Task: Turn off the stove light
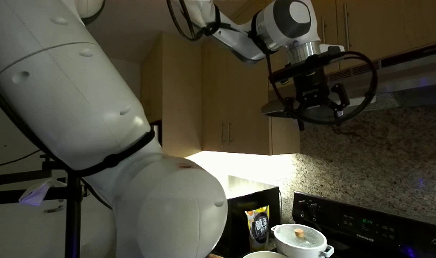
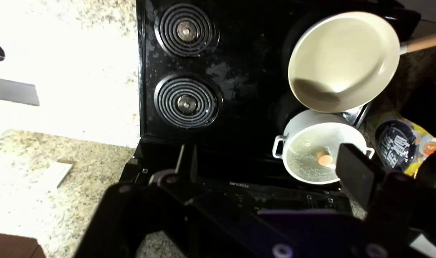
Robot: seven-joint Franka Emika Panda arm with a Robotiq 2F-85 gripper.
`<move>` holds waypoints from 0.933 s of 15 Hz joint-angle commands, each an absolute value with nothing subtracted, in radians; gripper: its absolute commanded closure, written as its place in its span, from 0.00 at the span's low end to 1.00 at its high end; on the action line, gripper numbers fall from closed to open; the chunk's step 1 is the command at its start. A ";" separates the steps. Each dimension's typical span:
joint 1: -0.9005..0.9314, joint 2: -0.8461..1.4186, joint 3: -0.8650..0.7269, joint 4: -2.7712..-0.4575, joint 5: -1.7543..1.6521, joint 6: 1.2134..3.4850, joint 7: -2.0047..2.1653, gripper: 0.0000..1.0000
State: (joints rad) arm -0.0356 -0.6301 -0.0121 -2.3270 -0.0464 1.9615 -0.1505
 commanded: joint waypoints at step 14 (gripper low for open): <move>-0.048 -0.634 -0.021 -2.473 -0.053 1.941 0.000 0.00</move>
State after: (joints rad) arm -0.0393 -0.6283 -0.0260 -2.4745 -0.0467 1.9598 -0.0297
